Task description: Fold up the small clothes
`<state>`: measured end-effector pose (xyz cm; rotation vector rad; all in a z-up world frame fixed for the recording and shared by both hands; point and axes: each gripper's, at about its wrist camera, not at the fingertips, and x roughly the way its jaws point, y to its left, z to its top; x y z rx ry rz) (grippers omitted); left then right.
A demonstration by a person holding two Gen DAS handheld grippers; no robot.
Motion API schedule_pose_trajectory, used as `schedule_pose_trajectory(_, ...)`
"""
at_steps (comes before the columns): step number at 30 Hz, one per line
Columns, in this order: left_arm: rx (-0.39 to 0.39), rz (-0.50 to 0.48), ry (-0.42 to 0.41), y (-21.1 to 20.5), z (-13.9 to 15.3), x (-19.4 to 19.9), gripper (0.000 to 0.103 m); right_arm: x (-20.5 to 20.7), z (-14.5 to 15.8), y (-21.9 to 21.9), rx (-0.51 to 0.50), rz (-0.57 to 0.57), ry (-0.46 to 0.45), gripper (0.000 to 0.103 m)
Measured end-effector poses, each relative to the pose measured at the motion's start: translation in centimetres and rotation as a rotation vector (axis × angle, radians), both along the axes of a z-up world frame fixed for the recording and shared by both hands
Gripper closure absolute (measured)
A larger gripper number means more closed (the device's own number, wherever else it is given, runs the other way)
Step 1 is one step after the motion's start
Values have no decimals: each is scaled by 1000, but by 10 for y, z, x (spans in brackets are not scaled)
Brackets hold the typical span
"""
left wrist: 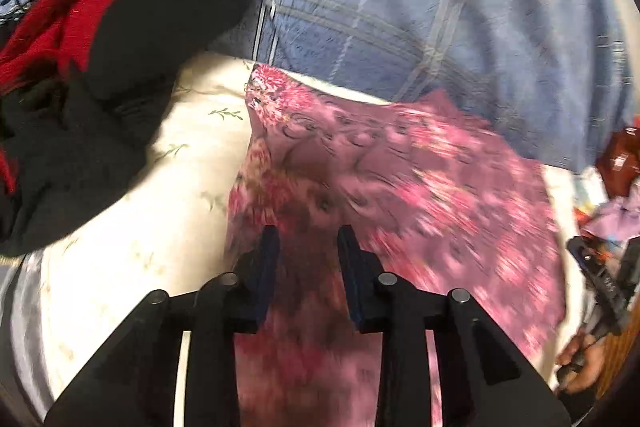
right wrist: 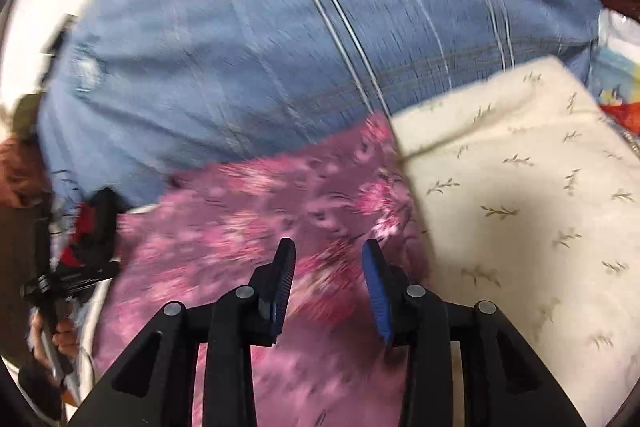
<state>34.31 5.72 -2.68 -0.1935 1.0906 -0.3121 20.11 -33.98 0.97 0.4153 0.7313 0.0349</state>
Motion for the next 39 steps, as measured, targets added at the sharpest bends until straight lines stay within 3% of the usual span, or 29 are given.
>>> schedule_pose_trajectory(2, -30, -33, -2, 4, 5, -15, 56, -22, 1, 4, 1, 14, -24, 65)
schedule_pose_trajectory(5, -71, -82, 45, 6, -6, -38, 56, -40, -28, 1, -2, 3, 65, 63)
schedule_pose_trajectory(6, -32, -88, 58, 2, -16, -46, 56, -45, -38, 0, 20, 5, 79, 64)
schedule_pose_trajectory(7, 4, -84, 48, -5, -18, -54, 56, -55, -36, -1, 21, -14, 27, 64)
schedule_pose_trajectory(9, 25, -94, 28, 2, -19, -62, 59, -57, -30, 4, 4, -46, 64, 64)
schedule_pose_trajectory(11, -12, -64, 46, 17, -11, -65, 59, -60, -18, 19, -19, -60, 56, 61)
schedule_pose_trajectory(13, -61, -24, 55, 40, -2, -66, 59, -64, -6, 46, -52, 4, 18, 56)
schedule_pose_trajectory(15, -102, 39, 66, 65, 3, -64, 59, -65, 2, 89, -115, 100, -3, 41)
schedule_pose_trajectory(19, -191, 102, 109, 105, 5, -72, 59, -59, -4, 207, -282, 378, -1, 40)
schedule_pose_trajectory(23, -226, 117, 148, 116, 0, -73, 58, -57, -22, 306, -482, 599, -5, 39)
schedule_pose_trajectory(25, -241, 115, 167, 116, -4, -70, 58, -50, -34, 346, -616, 635, -9, 39)
schedule_pose_trajectory(30, -271, 110, 211, 110, -9, -45, 54, -31, -49, 380, -816, 571, -69, 39)
schedule_pose_trajectory(32, -296, 110, 234, 108, -10, -31, 51, -27, -51, 389, -923, 561, -130, 46)
schedule_pose_trajectory(33, -313, 116, 250, 105, -13, -20, 49, -27, -53, 392, -965, 569, -159, 72)
schedule_pose_trajectory(34, -328, 118, 259, 103, -14, -14, 48, -26, -52, 394, -997, 577, -178, 88)
schedule_pose_trajectory(35, -347, 115, 268, 99, -16, -7, 42, -27, -49, 395, -1021, 575, -202, 94)
schedule_pose_trajectory(38, -424, 96, 316, 84, -24, 16, 23, -32, -31, 383, -959, 545, -290, 95)
schedule_pose_trajectory(39, -447, 86, 341, 74, -29, 25, 22, -34, -27, 380, -942, 540, -306, 96)
